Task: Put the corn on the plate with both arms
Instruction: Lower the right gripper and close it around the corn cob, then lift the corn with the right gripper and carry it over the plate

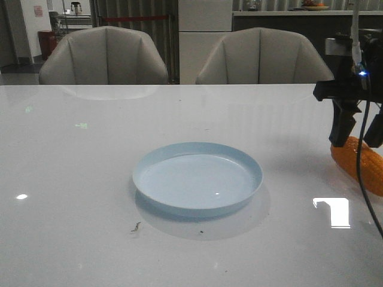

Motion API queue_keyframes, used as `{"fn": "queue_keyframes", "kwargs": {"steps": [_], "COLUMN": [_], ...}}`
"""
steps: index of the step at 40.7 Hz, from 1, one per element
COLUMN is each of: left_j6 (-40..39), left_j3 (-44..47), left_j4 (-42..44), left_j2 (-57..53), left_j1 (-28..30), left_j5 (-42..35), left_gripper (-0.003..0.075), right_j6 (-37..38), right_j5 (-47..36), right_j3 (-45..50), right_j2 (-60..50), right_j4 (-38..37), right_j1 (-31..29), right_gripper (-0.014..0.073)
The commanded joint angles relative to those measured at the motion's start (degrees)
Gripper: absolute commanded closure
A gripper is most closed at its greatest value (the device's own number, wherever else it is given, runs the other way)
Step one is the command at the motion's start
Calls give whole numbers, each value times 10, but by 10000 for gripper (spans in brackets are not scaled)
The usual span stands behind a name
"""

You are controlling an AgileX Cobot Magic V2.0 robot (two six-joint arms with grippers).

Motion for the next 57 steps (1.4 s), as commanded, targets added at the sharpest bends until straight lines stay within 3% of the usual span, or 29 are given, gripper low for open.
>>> {"fn": "queue_keyframes", "kwargs": {"steps": [1,13,27,41,49,57], "left_j6": [-2,-2,-2,-2,-2,-2], "left_j3": [-17,-17,-17,-17,-17,-17], "left_j4": [-3,-3,-3,-3,-3,-3], "left_j2": [-2,-2,-2,-2,-2,-2], "left_j1": [-1,-1,-1,-1,-1,-1], "left_j5": [-53,-51,-51,-51,-51,-51], "left_gripper": [352,352,352,352,352,352], "right_j6": [-9,-8,-8,-8,-8,-9], "right_j5": [-18,-1,-6,5,39,82], "right_j3": [-19,-19,-19,-23,-85,-195], "right_j2": [-16,-9,13,33,33,33], "right_j4": [-3,-40,-53,-53,-52,-52], "right_j1": [0,0,0,0,14,67], "right_gripper": [145,27,26,232,232,232]}}
